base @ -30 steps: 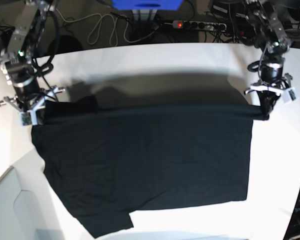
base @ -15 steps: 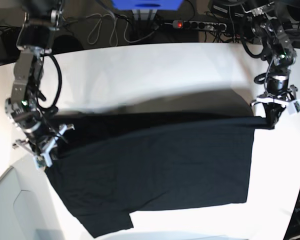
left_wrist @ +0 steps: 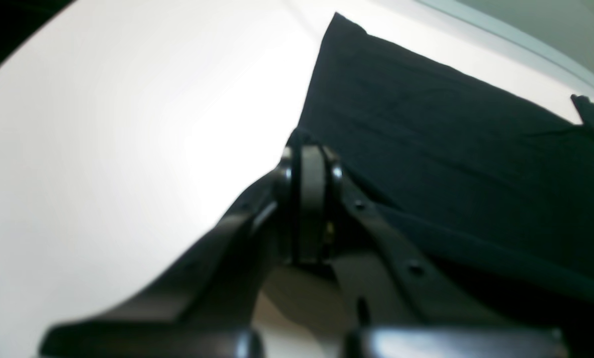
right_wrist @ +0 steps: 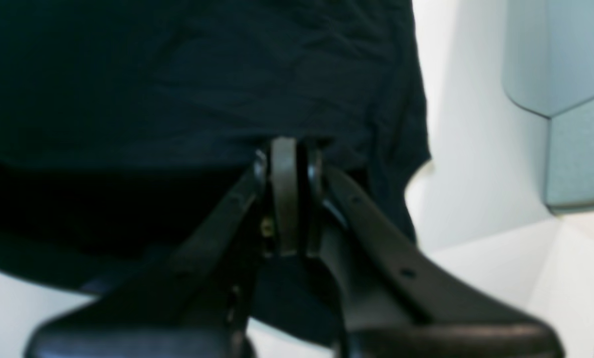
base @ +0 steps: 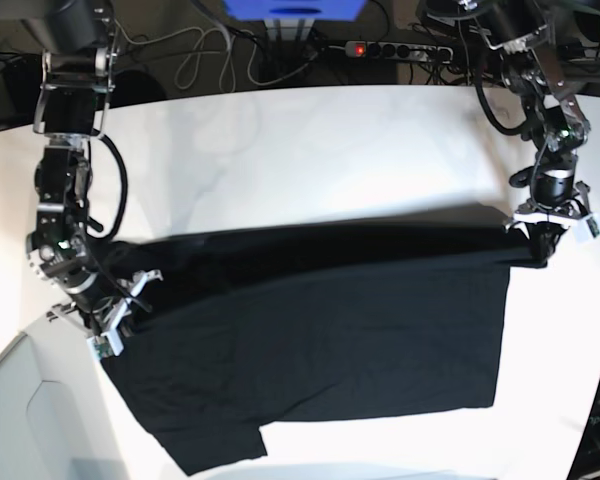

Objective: Fold the T-shirt properly
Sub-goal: 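Lift the shoulder corners and pull them toward the robot, then adjust grips on the shirt edge with both grippers, then drag the held shirt edge toward the robot and release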

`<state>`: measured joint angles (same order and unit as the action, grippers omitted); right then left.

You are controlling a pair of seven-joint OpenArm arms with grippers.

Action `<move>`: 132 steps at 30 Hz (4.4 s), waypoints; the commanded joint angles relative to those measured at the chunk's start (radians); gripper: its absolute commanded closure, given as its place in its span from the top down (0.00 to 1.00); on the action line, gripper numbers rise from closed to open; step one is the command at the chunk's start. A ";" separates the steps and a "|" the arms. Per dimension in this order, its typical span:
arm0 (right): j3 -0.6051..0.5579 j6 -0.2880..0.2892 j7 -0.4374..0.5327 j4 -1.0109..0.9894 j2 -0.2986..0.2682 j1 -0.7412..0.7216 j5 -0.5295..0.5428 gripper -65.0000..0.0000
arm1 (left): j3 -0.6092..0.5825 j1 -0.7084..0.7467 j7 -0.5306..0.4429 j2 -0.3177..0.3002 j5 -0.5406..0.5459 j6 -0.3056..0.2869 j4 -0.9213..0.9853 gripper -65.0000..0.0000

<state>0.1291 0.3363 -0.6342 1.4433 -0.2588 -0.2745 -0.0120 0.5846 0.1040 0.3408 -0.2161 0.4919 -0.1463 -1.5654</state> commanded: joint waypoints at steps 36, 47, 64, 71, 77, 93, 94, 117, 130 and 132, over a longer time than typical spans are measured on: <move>0.005 0.007 0.037 0.006 -0.035 -0.029 0.007 0.00 | -0.081 -0.255 -0.030 -0.046 0.006 -0.003 0.228 0.00; 0.008 0.008 0.040 0.006 -0.056 -0.022 0.008 0.66 | -0.079 -0.255 -0.030 -0.044 0.008 -0.002 0.233 0.26; 0.063 0.008 0.046 0.057 -0.072 0.096 0.011 0.71 | -0.016 -0.134 -0.039 -0.036 0.014 -0.008 0.279 0.59; 0.091 0.008 0.038 0.064 -0.079 0.105 0.011 0.71 | -0.019 -0.171 -0.039 -0.044 0.015 -0.011 0.446 0.59; 0.103 0.008 0.044 0.084 -0.087 0.133 0.011 0.71 | -0.019 -0.183 -0.038 -0.038 0.015 -0.011 0.454 0.59; 0.140 0.008 0.046 0.047 -0.110 0.156 0.008 0.72 | -0.081 -0.191 -0.033 -0.041 0.018 -0.011 0.454 0.00; 0.140 0.008 0.046 0.026 -0.115 0.151 0.008 0.72 | -0.081 -0.191 -0.033 -0.041 0.018 -0.011 0.454 0.00; 0.172 0.120 0.092 -0.299 -0.133 0.111 0.011 0.04 | -0.076 -0.148 -0.035 -0.042 0.009 -0.011 0.454 0.00; 0.172 0.126 -0.054 -0.002 -0.187 0.156 0.010 0.00 | -0.079 -0.045 -0.004 -0.075 0.009 -0.002 0.167 0.00; 0.169 0.126 -0.083 0.040 -0.210 0.136 0.010 0.00 | -0.071 -0.056 0.080 -0.088 0.017 -0.002 0.127 0.00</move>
<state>0.2867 0.4583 -0.7368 1.4643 -0.4385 -0.1154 0.0078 0.5056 0.0597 0.4564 -0.2874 0.5007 -0.1463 -1.4204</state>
